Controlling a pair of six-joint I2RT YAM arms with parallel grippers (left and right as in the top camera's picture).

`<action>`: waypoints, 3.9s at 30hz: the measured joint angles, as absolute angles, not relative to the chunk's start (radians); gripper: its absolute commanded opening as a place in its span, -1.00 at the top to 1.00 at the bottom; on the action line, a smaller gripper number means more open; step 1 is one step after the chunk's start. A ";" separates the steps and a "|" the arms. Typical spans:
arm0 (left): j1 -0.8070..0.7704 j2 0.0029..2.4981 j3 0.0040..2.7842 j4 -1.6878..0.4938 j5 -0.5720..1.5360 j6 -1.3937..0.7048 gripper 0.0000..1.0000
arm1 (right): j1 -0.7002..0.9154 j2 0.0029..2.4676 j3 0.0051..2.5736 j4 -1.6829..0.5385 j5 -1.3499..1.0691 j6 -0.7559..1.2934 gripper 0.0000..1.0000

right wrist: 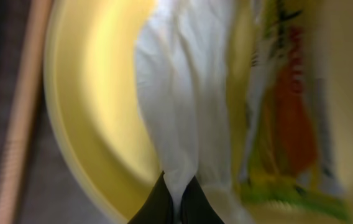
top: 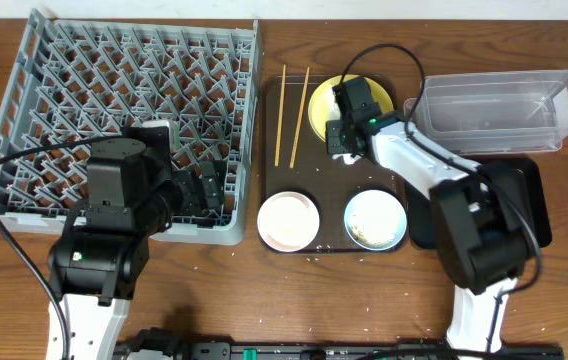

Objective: Sort waste into correct bins and load items into the dishwasher
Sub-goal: 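Reach the right gripper to the yellow plate and grasp the white tissue, then carry the tissue right and release it into the clear plastic container, then grasp the green wrapper with the right gripper and drop it in the container, then grasp the white cup from the pink bowl with the right gripper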

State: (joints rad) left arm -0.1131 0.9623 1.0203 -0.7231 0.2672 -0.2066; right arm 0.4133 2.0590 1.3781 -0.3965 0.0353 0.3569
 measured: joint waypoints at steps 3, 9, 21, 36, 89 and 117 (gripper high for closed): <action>-0.113 0.970 1.020 -0.725 0.267 -0.207 -0.96 | 0.379 1.948 1.377 -0.427 -0.009 0.384 0.98; -0.113 0.979 1.020 -0.726 0.267 -0.207 -0.96 | 0.236 1.669 1.383 -0.505 -0.056 0.487 0.98; -0.113 0.980 1.020 -0.726 0.267 -0.207 -0.96 | 0.002 1.668 1.392 -0.616 0.115 0.967 0.95; -0.113 0.980 1.020 -0.752 0.267 -0.207 -0.96 | -0.025 1.794 1.382 -0.389 0.016 1.020 -0.12; -0.113 0.980 1.022 -0.830 0.316 -0.210 -0.96 | -0.101 1.774 1.394 -0.586 0.128 0.958 0.64; -0.113 0.980 1.092 -0.869 0.281 -0.214 -0.96 | 0.304 1.555 1.360 -0.995 -0.527 0.156 -0.16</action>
State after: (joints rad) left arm -0.1131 0.9802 1.0916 -0.8688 0.2810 -0.2142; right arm 0.3042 1.5547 1.3602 -0.9955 -0.5274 0.1558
